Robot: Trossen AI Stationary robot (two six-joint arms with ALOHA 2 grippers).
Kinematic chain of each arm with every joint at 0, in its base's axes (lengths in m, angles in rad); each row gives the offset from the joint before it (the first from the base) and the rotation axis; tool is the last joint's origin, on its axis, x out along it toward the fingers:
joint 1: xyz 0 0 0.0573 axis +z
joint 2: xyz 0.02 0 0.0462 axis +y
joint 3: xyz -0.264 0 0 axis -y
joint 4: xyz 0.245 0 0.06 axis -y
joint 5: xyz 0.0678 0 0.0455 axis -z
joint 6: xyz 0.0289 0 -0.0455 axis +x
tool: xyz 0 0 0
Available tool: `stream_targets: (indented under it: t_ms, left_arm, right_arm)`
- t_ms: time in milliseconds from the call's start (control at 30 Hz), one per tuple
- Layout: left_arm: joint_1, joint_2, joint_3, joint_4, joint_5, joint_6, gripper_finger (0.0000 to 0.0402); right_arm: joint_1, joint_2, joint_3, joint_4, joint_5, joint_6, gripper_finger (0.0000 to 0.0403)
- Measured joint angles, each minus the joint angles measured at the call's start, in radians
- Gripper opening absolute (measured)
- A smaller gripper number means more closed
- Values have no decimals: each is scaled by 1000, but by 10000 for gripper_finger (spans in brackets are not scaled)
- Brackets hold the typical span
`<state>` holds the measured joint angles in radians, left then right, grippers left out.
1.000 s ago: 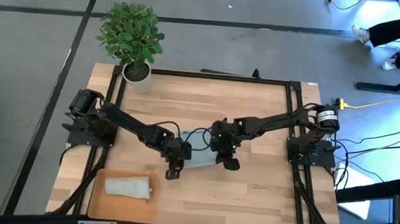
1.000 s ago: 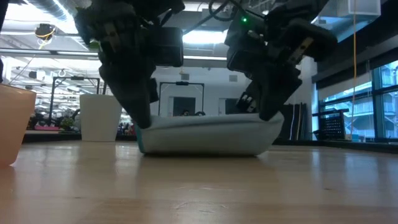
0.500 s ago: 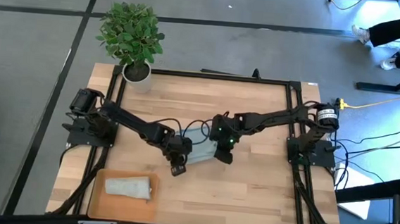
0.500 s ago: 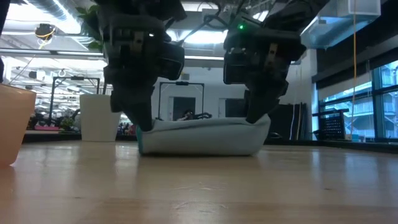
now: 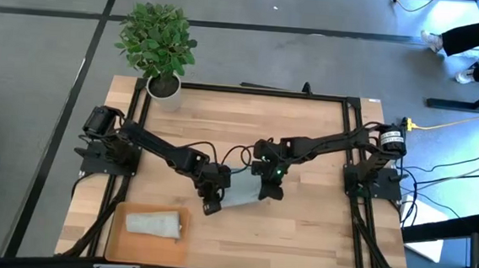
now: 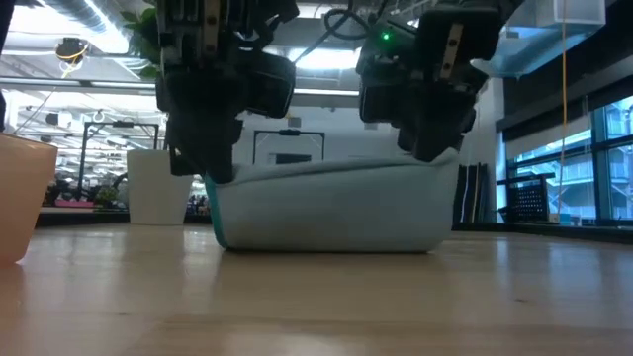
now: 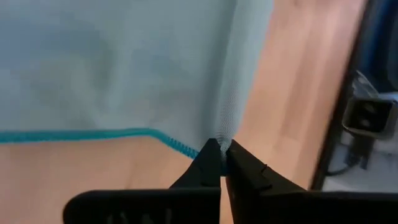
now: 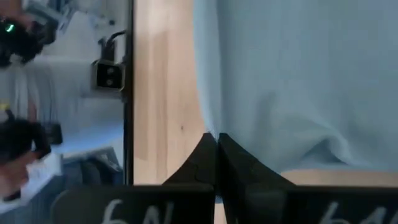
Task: Roll microfiber towels into tight, uniform cylinder then place into a basket
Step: Roll the blue microfiber towel
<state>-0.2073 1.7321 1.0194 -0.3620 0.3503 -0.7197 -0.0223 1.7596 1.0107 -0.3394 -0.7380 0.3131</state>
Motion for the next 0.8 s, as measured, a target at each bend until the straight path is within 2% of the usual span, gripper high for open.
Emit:
stream_targets:
  t_ms: [133,200,367,467,633,800]
  left_arm:
    - [4,1,-5,-26,-115,-36,0]
    - [8,1,-4,-27,-120,-37,0]
    - [31,14,-4,-30,-73,-38,0]
    - [37,13,-2,-15,-10,-38,0]
    - [37,12,1,4,127,-38,0]
    - [51,11,1,12,195,-89,0]
  right_arm:
    - [0,0,-2,12,104,85,4]
    - [-6,0,-2,16,142,119,4]
    - [-25,24,-3,22,157,129,4]
    - [-30,31,-2,16,82,125,4]
    - [-29,35,0,28,-106,100,4]
    - [-33,36,0,30,-143,171,4]
